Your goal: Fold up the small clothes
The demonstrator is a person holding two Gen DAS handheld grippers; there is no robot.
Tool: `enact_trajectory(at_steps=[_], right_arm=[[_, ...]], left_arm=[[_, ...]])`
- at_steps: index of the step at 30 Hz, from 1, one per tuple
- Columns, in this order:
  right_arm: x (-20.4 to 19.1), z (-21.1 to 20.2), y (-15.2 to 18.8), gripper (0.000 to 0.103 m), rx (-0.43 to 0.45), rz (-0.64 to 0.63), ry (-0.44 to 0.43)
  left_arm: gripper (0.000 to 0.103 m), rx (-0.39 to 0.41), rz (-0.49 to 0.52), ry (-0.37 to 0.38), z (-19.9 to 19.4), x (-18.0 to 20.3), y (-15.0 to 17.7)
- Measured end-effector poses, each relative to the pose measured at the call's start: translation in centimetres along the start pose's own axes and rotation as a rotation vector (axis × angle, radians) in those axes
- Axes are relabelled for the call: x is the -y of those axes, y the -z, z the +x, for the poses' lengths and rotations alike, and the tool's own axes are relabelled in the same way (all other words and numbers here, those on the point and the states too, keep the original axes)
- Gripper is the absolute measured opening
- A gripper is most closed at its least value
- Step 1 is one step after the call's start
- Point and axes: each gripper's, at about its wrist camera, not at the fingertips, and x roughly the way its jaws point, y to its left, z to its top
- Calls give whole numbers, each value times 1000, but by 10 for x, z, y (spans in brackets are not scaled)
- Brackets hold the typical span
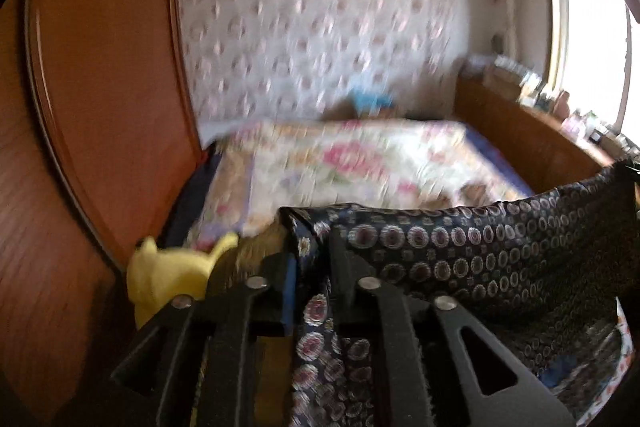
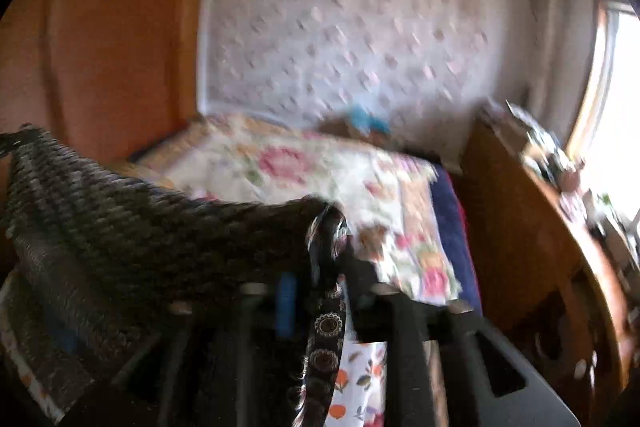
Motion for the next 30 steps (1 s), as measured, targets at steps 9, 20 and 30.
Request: enact_trajectory(at_steps=[9, 20, 30], right_arm=[[-36, 21, 39, 52, -64, 5, -47], [15, 39, 97, 52, -135, 8, -88], [43, 85, 128, 52, -251, 122, -6]], left_arm=[[60, -75, -22, 45, 18, -4, 57], [67, -56, -10, 31, -14, -2, 111], [67, -71, -32, 38, -21, -5, 141]])
